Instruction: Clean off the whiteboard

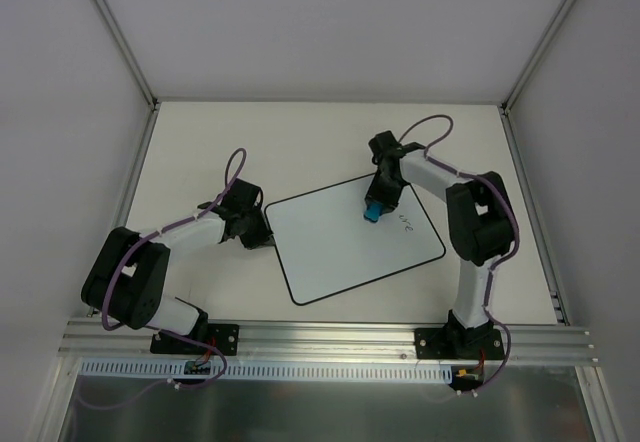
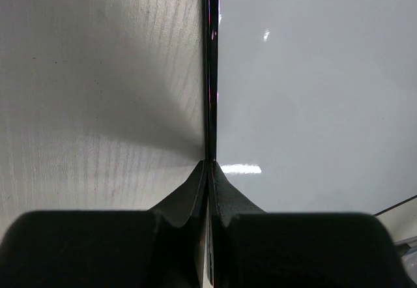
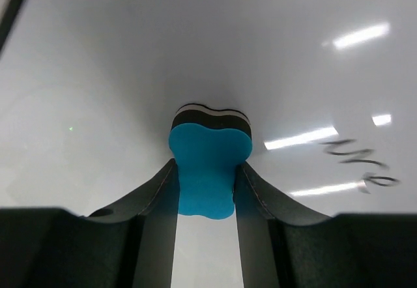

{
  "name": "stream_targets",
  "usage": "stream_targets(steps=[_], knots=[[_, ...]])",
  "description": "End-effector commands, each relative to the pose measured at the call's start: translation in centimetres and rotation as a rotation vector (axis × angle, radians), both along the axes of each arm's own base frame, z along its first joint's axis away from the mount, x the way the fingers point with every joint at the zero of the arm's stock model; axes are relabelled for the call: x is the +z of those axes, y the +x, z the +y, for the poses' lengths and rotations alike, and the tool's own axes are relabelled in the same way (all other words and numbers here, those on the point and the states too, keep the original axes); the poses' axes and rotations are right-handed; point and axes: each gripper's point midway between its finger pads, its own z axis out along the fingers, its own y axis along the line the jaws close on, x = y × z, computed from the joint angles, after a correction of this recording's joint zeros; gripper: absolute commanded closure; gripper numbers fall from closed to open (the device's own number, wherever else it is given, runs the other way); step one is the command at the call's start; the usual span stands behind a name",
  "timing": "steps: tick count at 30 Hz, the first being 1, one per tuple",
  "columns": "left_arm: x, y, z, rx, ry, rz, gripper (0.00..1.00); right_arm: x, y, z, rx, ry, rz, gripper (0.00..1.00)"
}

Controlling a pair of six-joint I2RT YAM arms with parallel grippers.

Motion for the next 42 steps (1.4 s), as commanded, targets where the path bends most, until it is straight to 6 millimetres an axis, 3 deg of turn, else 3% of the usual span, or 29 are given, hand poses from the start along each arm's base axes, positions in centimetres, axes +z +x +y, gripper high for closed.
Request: stream_targets(steps=[1,2,4,6,8,11,16,22,24,28,32,35,38,42], knots=[[-1.2,-2.5,1.6,0.008,0.078,0.074,1.00,0.0,-1.7,-7.2,-0.186,-0.097,0.042,1.00],[-1.2,-2.5,1.6,0.007,0.076,0.073,1.00,0.9,-1.6,-8.6,-0.237,-0.092,0.020,1.00],[-1.1,-2.4,1.5,0.010,0.073,0.070,1.00,0.6,-3.0,-10.7,-0.285,-0.122,0.034,1.00],[-0.9,-2.3,1.5,0.010,0.070,0.065,1.00,1.2,-3.6,-11.5,-0.319,-0.121,0.016,1.00],[-0.8,-2.3,1.4,0.009,0.069,0.064,1.00,0.7,-4.7,-12.1,-0.334,-0.132,0.033,1.00],[-0.8,-2.3,1.3,0.007,0.063,0.065,1.00,-0.3,-5.1,-11.2,-0.328,-0.087,0.043,1.00],[-0.8,-2.4,1.2,0.006,0.058,0.069,1.00,-1.7,-4.5,-6.7,-0.206,-0.034,0.064,1.00],[-0.7,-2.3,1.1,0.009,0.050,0.068,1.00,-1.6,-3.9,2.4,0.000,0.049,0.043,1.00],[-0.7,-2.3,1.2,0.013,0.051,0.069,1.00,-1.9,-4.3,3.8,0.022,0.081,0.070,1.00],[-0.6,-2.3,1.2,0.023,0.052,0.063,1.00,-1.6,-4.2,0.9,-0.046,0.027,0.040,1.00],[-0.6,-2.4,1.6,0.041,0.059,0.057,1.00,-1.9,-5.6,-6.2,-0.229,-0.023,0.061,1.00],[-0.5,-2.3,1.7,0.048,0.061,0.051,1.00,-0.9,-5.9,-9.5,-0.309,-0.036,0.034,1.00],[-0.4,-2.2,1.6,0.048,0.059,0.045,1.00,-0.8,-7.3,-11.7,-0.370,-0.066,0.052,1.00],[-0.1,-2.0,1.6,0.048,0.057,0.036,1.00,-1.3,-8.9,-12.9,-0.413,-0.078,0.076,1.00]])
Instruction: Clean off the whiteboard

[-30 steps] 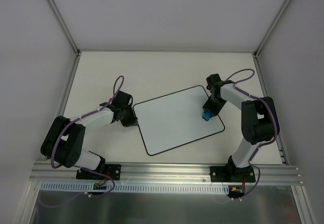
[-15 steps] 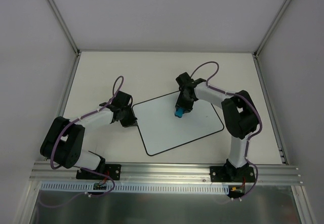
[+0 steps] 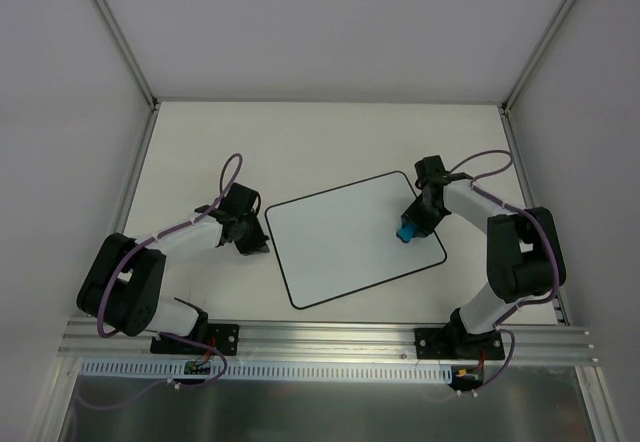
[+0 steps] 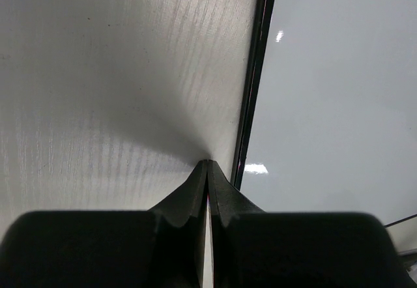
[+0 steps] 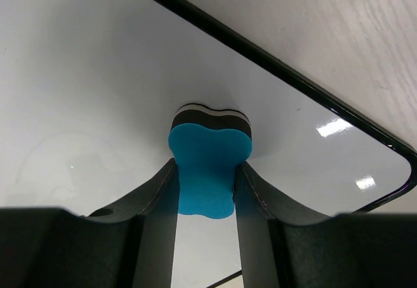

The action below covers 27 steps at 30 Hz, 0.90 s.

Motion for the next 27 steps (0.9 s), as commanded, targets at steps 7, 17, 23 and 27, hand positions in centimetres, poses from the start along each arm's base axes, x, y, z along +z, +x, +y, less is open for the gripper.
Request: stream_targets(steps=[7,17,23,27], knots=[[0.2,-0.4,-0.1,-0.003,0.008,0.011,1.00,-1.5,-3.6,0.0,0.019,-0.057,0.122,1.00],[0.1,-0.3,-0.5,-0.021,-0.001,0.021,1.00,-1.9,-0.5,11.7,0.305,0.036,0.063,1.00],[-0.3,-0.6,-0.1,-0.013,0.018,0.026,1.00,-0.2,3.0,16.4,0.426,0.089,-0.016,1.00],[-0.1,-0.5,0.1,-0.002,0.020,0.017,1.00,1.4,3.5,13.2,0.370,-0.018,-0.075,1.00]])
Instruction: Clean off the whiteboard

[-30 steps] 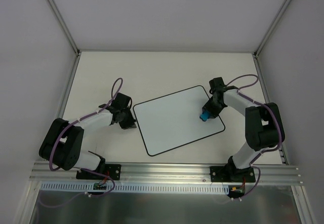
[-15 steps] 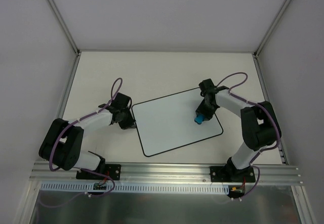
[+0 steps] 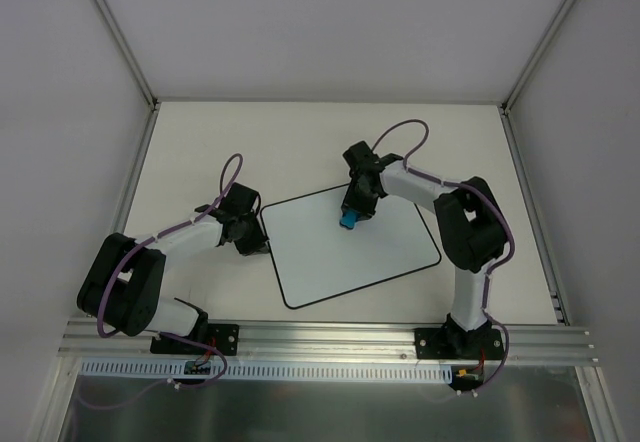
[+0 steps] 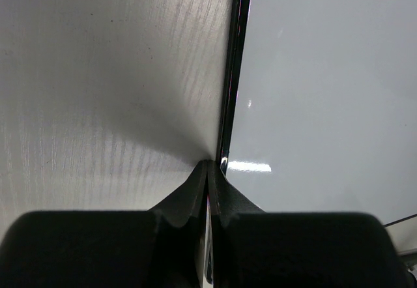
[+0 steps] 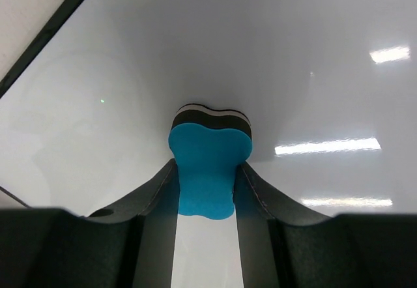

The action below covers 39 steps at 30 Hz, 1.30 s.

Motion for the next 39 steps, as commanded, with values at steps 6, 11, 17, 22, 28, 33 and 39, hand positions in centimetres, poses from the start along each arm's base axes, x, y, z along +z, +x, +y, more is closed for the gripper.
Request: stream_targets(steps=[6,11,17,22,28,33,39], knots=[[0.3,0.0,-0.1,0.000,0.009,-0.008,1.00,0.8,-3.5,-9.7,-0.162,-0.201,-0.008,1.00],[0.5,0.2,-0.3,-0.008,0.007,-0.016,1.00,0.4,-6.0,-11.5,-0.193,-0.205,0.012,1.00],[0.4,0.3,-0.4,-0.009,0.003,-0.009,1.00,-1.6,-6.9,-8.9,-0.148,-0.121,0.048,1.00],[0.4,0.3,-0.5,-0.007,0.000,-0.007,1.00,-2.5,-7.5,-4.6,-0.035,-0.119,0.061,1.00],[0.3,0.2,-0.5,-0.004,0.001,-0.004,1.00,-1.9,-7.9,0.1,0.072,-0.077,0.044,1.00],[0.3,0.3,-0.4,-0.001,0.007,-0.008,1.00,1.3,-4.8,-0.4,0.085,-0.060,-0.062,1.00],[0.6,0.6,-0.4,-0.003,0.009,-0.021,1.00,5.6,0.3,-7.4,-0.007,-0.124,-0.179,1.00]])
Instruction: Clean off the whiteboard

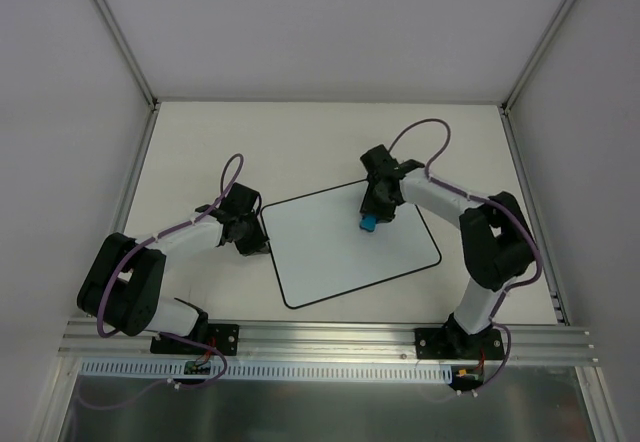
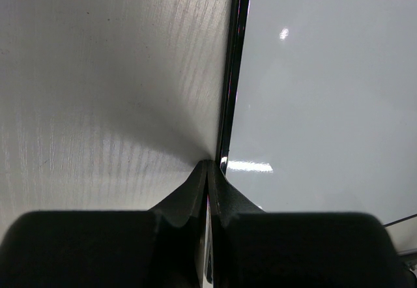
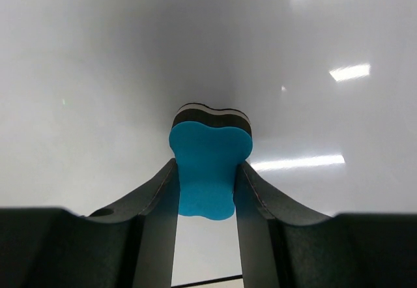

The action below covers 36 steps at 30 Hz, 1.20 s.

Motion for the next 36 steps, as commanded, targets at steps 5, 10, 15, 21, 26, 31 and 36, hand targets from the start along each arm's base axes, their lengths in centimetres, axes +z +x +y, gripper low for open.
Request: stream_targets(steps=[5,10,15,21,26,31,36], knots=[[0.7,0.8,-0.3,0.000,0.010,-0.024,1.00,5.7,7.0,-13.8,-0.199,-0.118,-0.169,1.00],[0.8,1.0,-0.3,-0.001,0.008,-0.030,1.00,5.2,9.1,-21.1,-0.336,-0.138,-0.144,1.00],[0.7,0.8,-0.3,-0.004,0.011,-0.027,1.00,3.5,10.4,-26.0,-0.435,-0.135,-0.091,0.97],[1.0,1.0,-0.3,-0.011,0.009,-0.035,1.00,0.4,10.7,-27.3,-0.492,-0.085,-0.007,0.88],[1.2,1.2,-0.5,-0.021,0.006,-0.043,0.96,-0.8,10.4,-27.2,-0.517,-0.071,0.029,0.77],[1.9,1.7,-0.5,-0.022,0.006,-0.073,0.83,0.1,9.4,-27.8,-0.543,-0.084,0.021,0.49],[4.4,3.1,-0.4,-0.032,0.014,-0.162,0.61,6.2,9.0,-29.1,-0.520,-0.133,-0.104,0.16]])
